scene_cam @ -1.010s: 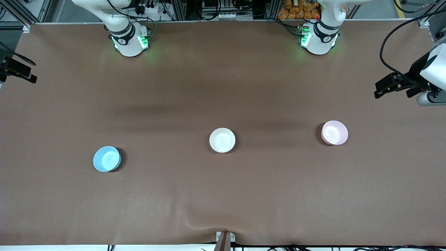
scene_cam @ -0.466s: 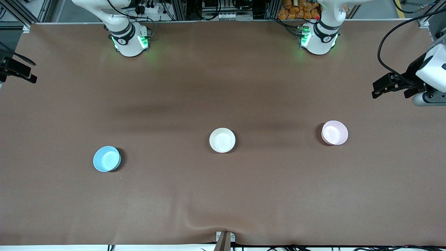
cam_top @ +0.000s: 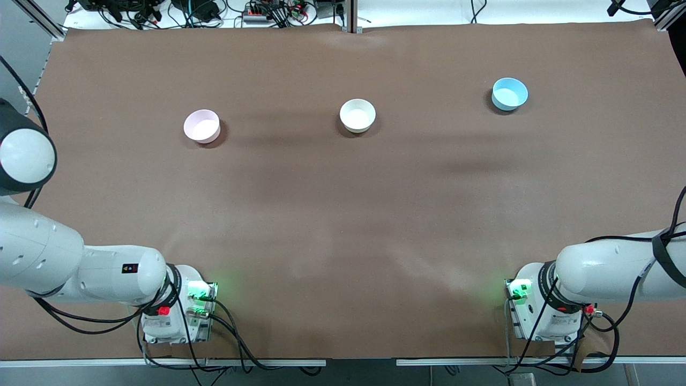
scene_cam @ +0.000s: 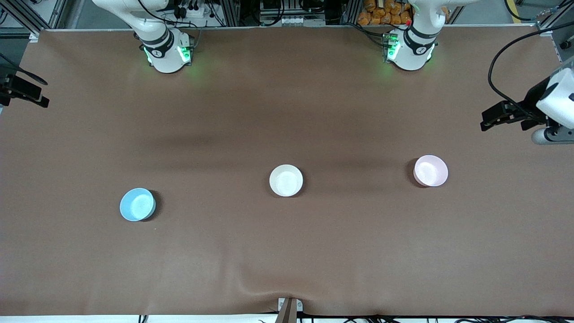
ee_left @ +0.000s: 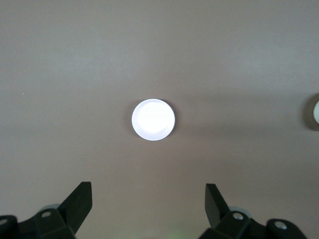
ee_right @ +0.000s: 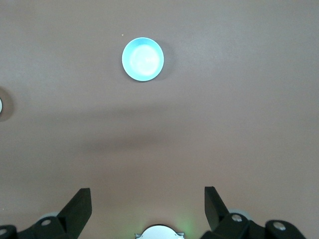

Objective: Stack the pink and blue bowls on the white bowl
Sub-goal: 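Move the left gripper from rest toward the pink bowl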

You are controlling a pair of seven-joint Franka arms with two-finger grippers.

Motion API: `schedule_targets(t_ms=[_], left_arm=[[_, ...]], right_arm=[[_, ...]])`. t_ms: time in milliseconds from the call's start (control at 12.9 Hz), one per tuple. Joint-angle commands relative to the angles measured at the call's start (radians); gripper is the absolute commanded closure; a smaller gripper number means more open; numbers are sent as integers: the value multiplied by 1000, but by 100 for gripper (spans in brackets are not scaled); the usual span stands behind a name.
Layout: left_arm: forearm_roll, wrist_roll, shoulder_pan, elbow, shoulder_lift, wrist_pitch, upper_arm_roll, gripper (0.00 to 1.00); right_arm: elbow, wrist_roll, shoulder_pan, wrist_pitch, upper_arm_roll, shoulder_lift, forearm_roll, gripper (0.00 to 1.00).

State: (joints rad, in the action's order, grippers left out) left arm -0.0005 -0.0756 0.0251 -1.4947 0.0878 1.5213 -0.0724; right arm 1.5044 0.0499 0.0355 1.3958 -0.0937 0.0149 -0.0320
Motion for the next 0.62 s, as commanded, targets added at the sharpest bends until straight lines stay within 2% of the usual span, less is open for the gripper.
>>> schedule_targets(t_ms=[0,233,544], left_arm=[[-13,30,64,10,30,-7,9,0],[0,45,81,13,125,0,11,0],[-12,121,142,7,239,85,13,0]], right_arm=[[0,8,1,23,6,0,-17,0],[0,8,-12,46,8,-9,-17,0],[-3,8,-34,83,8,-16,-17,0]])
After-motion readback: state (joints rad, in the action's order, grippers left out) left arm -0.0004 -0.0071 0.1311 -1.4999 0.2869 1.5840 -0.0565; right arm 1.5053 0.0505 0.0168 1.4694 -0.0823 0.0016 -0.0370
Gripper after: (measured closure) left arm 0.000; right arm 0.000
